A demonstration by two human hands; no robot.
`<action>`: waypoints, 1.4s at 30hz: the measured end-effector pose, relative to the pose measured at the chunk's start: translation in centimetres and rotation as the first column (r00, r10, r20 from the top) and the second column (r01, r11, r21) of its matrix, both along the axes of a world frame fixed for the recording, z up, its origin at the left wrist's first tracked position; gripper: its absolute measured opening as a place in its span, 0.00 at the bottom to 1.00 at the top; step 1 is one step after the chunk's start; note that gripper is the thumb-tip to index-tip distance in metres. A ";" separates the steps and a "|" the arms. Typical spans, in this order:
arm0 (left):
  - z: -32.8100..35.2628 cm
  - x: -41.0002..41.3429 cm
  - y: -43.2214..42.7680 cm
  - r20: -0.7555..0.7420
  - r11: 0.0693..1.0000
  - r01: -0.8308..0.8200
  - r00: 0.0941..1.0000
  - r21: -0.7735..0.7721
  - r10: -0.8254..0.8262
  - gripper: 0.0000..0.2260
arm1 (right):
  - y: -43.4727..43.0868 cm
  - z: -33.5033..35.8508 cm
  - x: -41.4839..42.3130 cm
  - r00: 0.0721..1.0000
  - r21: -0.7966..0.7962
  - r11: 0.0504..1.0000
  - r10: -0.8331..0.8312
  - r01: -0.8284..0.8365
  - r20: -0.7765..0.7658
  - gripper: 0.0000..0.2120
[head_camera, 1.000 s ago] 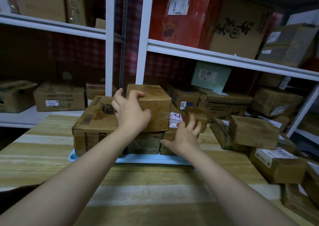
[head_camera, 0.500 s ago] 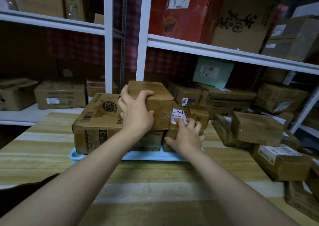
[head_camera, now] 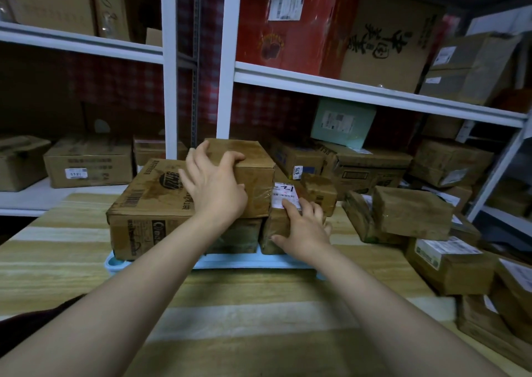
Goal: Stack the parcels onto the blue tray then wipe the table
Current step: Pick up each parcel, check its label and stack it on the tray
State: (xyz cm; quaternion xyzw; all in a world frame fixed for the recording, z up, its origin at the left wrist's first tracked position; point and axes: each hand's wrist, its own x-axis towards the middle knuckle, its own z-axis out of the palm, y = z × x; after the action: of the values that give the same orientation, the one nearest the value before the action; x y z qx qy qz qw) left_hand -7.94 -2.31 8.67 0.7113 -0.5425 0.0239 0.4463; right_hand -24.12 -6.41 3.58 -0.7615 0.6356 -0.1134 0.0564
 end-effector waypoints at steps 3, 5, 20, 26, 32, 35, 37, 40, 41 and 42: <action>-0.1 -1.7 0.2 0.094 0.993 -0.020 0.995 -0.115 0.031 0.23 | 0.4 -0.1 -1.2 0.996 -0.046 0.999 -0.017 0.021 0.090 0.39; 0.0 -3.4 0.3 0.141 0.979 0.037 0.990 -0.202 -0.008 0.22 | 0.4 -0.1 -2.5 0.989 -0.087 0.994 -0.047 0.059 0.138 0.37; -3.5 -26.1 -0.2 -0.197 0.719 0.686 0.725 0.114 -0.660 0.11 | 5.5 0.5 -24.5 0.748 -0.235 0.747 -0.477 0.622 0.461 0.16; -6.6 -33.5 1.1 -0.285 0.579 0.763 0.645 0.287 -0.709 0.13 | 7.2 -1.3 -32.9 0.487 -0.117 0.481 -0.788 0.869 0.376 0.22; -7.1 -34.7 1.1 -0.319 0.529 0.763 0.640 0.370 -0.699 0.19 | 7.5 -3.2 -36.3 0.361 0.125 0.403 -0.894 0.907 0.265 0.40; -7.1 -34.9 1.2 -0.354 0.502 0.780 0.620 0.374 -0.700 0.18 | 7.7 -3.4 -36.3 0.364 0.178 0.431 -0.876 0.884 0.315 0.43; -7.1 -35.0 1.3 -0.378 0.489 0.789 0.610 0.373 -0.696 0.17 | 7.8 -3.2 -36.0 0.364 0.168 0.438 -0.866 0.883 0.344 0.45; -6.9 -35.2 1.5 -0.414 0.473 0.801 0.596 0.368 -0.688 0.17 | 8.1 -3.2 -35.5 0.358 0.074 0.461 -0.771 0.884 0.527 0.42; -6.9 -35.2 1.6 -0.433 0.465 0.808 0.587 0.362 -0.684 0.17 | 8.3 -3.0 -35.4 0.353 0.040 0.469 -0.716 0.882 0.602 0.39; -6.8 -35.3 1.7 -0.454 0.455 0.816 0.577 0.357 -0.679 0.17 | 8.3 -2.8 -35.4 0.329 0.023 0.463 -0.662 0.886 0.673 0.36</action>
State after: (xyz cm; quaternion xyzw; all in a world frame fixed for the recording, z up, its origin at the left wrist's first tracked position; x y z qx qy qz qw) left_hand -43.20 -0.63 1.83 0.4862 -0.7241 -0.4156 0.2578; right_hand -59.48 1.93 0.77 -0.2709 0.8383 -0.4701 0.0543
